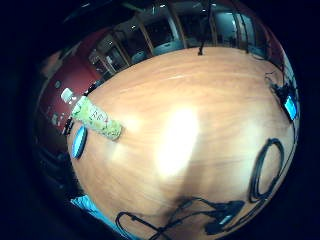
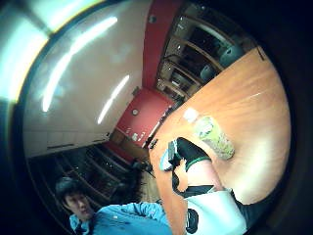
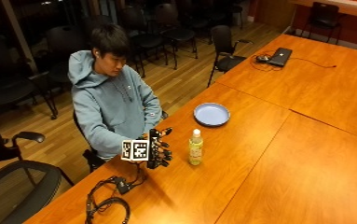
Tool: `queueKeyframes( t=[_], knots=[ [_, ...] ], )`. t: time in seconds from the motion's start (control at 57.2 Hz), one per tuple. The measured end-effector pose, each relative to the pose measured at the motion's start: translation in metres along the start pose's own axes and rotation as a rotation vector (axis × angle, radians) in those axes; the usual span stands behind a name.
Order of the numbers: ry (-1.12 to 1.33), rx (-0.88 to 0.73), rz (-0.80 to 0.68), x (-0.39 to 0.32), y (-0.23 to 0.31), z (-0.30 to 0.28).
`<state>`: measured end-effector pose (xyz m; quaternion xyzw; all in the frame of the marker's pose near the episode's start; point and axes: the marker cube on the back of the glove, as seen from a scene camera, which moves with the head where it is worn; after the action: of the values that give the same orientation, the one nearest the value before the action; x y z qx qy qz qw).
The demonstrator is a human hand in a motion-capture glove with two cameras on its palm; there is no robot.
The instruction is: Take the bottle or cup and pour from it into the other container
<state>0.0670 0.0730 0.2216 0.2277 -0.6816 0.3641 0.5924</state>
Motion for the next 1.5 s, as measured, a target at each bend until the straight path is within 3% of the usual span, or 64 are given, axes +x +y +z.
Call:
queueKeyframes(
  t=[0.699,1.084,1.504],
  knots=[
    [-0.229,-0.251,0.093,0.016,-0.008,0.147],
    [-0.426,-0.173,0.120,-0.012,-0.020,0.204],
    [-0.451,-0.189,0.121,-0.033,-0.019,0.237]
  ],
)
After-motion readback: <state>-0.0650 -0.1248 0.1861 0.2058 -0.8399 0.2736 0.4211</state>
